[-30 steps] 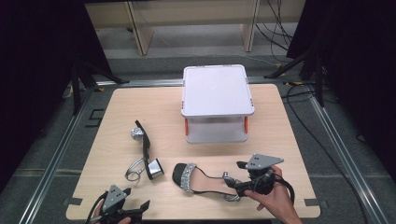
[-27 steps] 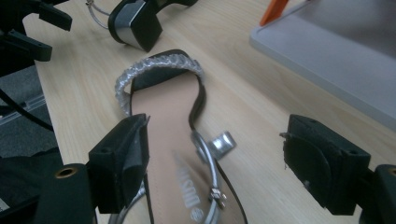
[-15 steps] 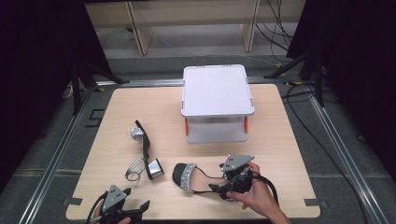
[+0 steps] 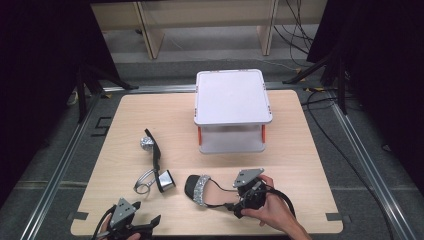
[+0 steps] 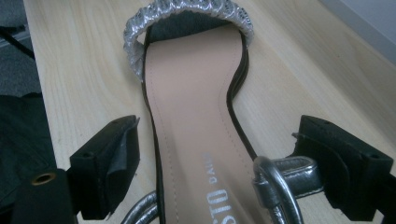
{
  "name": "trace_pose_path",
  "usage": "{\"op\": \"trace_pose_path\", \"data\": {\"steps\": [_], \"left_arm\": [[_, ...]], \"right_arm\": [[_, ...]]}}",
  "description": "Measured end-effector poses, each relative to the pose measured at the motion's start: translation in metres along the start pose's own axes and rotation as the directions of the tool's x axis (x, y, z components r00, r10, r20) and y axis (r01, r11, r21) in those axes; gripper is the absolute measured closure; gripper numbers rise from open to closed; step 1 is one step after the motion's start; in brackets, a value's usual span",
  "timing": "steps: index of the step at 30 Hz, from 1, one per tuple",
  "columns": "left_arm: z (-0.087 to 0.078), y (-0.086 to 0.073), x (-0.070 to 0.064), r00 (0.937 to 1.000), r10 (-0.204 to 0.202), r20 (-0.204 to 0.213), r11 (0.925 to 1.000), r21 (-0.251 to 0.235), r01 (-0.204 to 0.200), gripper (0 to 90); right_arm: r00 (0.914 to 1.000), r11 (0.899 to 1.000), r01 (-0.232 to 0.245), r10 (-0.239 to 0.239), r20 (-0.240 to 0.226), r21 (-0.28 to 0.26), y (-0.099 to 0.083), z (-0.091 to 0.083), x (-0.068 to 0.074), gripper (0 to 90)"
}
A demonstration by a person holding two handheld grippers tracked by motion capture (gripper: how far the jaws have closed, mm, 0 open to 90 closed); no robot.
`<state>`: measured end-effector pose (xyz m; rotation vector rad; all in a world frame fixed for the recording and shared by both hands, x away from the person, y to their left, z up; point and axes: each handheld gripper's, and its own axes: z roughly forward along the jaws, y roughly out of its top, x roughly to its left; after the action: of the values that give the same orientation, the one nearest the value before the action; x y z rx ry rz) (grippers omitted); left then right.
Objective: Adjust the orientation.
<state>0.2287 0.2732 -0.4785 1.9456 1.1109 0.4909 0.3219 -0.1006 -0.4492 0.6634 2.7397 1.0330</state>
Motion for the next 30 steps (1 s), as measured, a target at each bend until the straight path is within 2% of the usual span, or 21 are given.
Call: {"op": "trace_pose_path", "data": {"steps": [1,2,3,4,5,6,7,9,10,15,17,18,19,20,21,22,23,25,27,28,30], "left_arm": [[0.000,0.000,0.001,0.9999,0.012,-0.004,0.9999,0.008,-0.012,15.1],[0.000,0.001,0.003,0.9987,0.052,-0.001,0.9986,0.009,-0.052,15.1],[0.000,0.000,0.001,0.9998,0.019,-0.004,0.9998,0.008,-0.019,15.1],[0.001,0.000,0.000,0.9999,0.009,0.005,0.9999,-0.010,-0.009,15.1],[0.001,0.000,0.001,0.9998,0.017,0.008,0.9998,-0.011,-0.017,15.1],[0.000,0.000,0.001,1.0000,0.005,0.003,0.9999,-0.009,-0.005,15.1],[0.000,0.000,0.001,1.0000,0.008,0.004,0.9999,-0.009,-0.008,15.1],[0.000,0.000,0.000,1.0000,0.008,0.004,0.9999,-0.008,-0.008,15.1],[0.001,0.000,0.000,1.0000,0.006,0.004,0.9999,-0.008,-0.006,15.1],[0.001,0.000,0.000,1.0000,0.005,0.003,1.0000,-0.006,-0.005,15.1],[0.000,0.000,0.000,1.0000,0.004,0.002,1.0000,-0.007,-0.004,15.1],[0.001,0.000,0.000,1.0000,0.003,0.002,1.0000,-0.006,-0.003,15.2],[0.001,0.000,0.000,1.0000,0.007,0.000,1.0000,-0.004,-0.007,15.2],[0.000,0.001,0.004,0.9982,0.061,0.002,0.9981,0.007,-0.061,15.1],[0.000,0.001,0.002,0.9992,0.039,-0.004,0.9992,0.012,-0.039,15.1],[0.001,0.000,0.000,1.0000,0.003,0.005,1.0000,-0.006,-0.003,15.1],[0.001,0.000,0.000,0.9998,0.019,0.011,0.9998,-0.009,-0.019,15.2],[0.000,0.000,0.000,0.9999,0.013,0.008,0.9999,-0.008,-0.013,15.2],[0.000,0.000,0.000,1.0000,0.006,0.006,0.9999,-0.012,-0.006,15.1],[0.000,0.000,0.000,1.0000,0.004,0.006,0.9999,-0.013,-0.004,15.1],[0.000,0.000,0.000,1.0000,-0.002,0.006,0.9999,-0.016,0.002,15.2]], "right_arm": [[1.0000,1.000,0.007,-0.007,0.001,0.007,0.000,0.000,0.000,15.0],[0.9999,1.000,0.010,-0.010,0.006,0.014,-0.001,0.001,-0.001,15.0],[0.9999,1.000,0.011,-0.011,0.010,0.022,-0.001,0.001,-0.001,14.9],[0.9999,0.999,0.011,-0.011,0.011,0.035,-0.002,0.002,-0.001,16.2],[1.0000,0.999,0.008,-0.008,0.000,0.051,-0.003,0.004,0.000,14.1],[0.9999,0.998,0.013,-0.013,-0.003,0.059,-0.003,0.006,0.000,14.4],[0.9997,0.997,0.021,-0.022,0.014,0.068,-0.004,0.006,0.001,16.1],[0.9993,0.998,0.027,-0.029,0.025,0.062,-0.003,0.005,0.000,18.5],[0.9996,0.998,0.025,-0.026,0.013,0.064,-0.003,0.004,0.000,21.2],[0.9996,0.998,0.015,-0.017,0.024,0.067,-0.004,0.003,-0.001,21.4],[0.9993,0.997,0.026,-0.027,0.026,0.070,-0.004,0.004,0.001,20.9],[0.9982,0.996,0.045,-0.048,0.036,0.081,-0.004,0.005,0.002,18.8],[0.9980,0.995,0.049,-0.053,0.035,0.092,-0.004,0.006,0.003,17.5],[0.9984,0.994,0.041,-0.045,0.036,0.097,-0.004,0.007,0.003,16.5],[0.9985,0.995,0.028,-0.032,0.045,0.101,-0.005,0.008,0.003,16.2],[0.9987,0.994,0.012,-0.018,0.048,0.108,-0.005,0.010,0.003,16.1],[0.9987,0.995,0.004,-0.009,0.051,0.104,-0.005,0.010,0.003,16.7],[0.9983,0.995,0.012,-0.017,0.056,0.103,-0.004,0.009,0.004,18.5],[0.9953,0.994,0.001,-0.012,0.096,0.111,-0.004,0.007,0.006,20.9],[0.9966,0.995,-0.006,-0.001,0.082,0.095,-0.003,0.006,0.007,24.6],[0.9946,0.998,-0.030,0.026,0.100,0.046,-0.003,0.000,0.006,29.3]]}}
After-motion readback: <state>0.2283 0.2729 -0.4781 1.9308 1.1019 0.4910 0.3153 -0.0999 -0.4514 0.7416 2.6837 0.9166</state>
